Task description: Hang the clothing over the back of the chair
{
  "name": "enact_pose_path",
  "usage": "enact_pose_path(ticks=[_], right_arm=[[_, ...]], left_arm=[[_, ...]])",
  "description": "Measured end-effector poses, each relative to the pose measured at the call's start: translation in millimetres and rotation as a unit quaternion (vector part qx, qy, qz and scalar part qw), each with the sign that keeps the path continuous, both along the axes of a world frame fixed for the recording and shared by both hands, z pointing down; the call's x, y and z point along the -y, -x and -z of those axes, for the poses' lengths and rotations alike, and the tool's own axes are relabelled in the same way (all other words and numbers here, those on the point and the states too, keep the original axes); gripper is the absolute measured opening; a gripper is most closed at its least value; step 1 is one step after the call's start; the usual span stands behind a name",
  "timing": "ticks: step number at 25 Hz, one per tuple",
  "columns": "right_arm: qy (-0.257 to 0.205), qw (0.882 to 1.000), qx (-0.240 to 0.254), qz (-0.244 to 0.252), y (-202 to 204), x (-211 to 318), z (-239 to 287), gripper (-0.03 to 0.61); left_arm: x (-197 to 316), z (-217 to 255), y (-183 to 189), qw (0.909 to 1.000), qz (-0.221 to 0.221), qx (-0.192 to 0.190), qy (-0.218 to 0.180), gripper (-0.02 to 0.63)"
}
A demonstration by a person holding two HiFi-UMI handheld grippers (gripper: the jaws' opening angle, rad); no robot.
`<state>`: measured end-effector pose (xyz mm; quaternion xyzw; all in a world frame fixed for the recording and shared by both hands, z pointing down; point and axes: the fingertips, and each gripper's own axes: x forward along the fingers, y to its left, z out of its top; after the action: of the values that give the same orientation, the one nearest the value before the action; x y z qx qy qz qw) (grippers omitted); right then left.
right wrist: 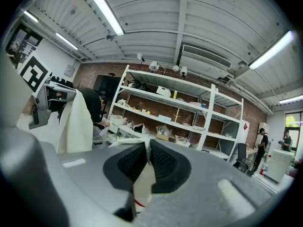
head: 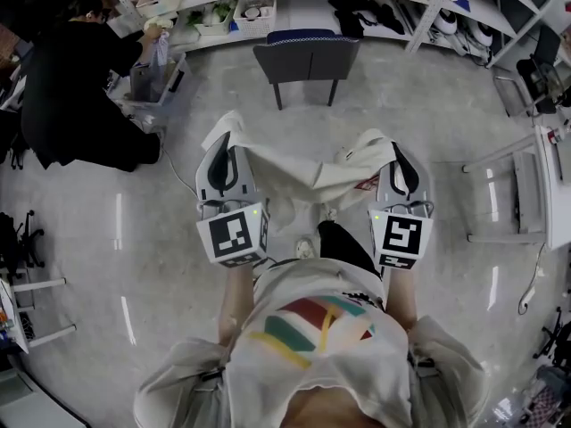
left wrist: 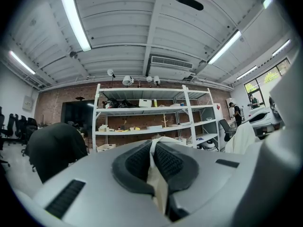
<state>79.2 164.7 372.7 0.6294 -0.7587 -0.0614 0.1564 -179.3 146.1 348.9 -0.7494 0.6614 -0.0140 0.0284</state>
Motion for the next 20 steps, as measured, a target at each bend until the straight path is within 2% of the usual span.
enact_pose_path(ticks=[9, 13, 20], right_arm=[[-0.015, 1.0, 0.009, 0.016, -2, 61, -4, 0.011], [-0.012, 1.0, 0.019, 0.015, -11, 100, -10, 0.011], [-0.027, 0.999, 0.022, 0.014, -36, 182, 6, 0.011]], left_arm=[[39, -11, 5, 0.9998, 0.022, 0.001, 0.005, 0.015], [78, -21, -3, 0.9996, 0.013, -0.007, 0.026, 0.015], [161, -4, -9, 0.9993, 0.036, -0.001, 0.011, 0.015]])
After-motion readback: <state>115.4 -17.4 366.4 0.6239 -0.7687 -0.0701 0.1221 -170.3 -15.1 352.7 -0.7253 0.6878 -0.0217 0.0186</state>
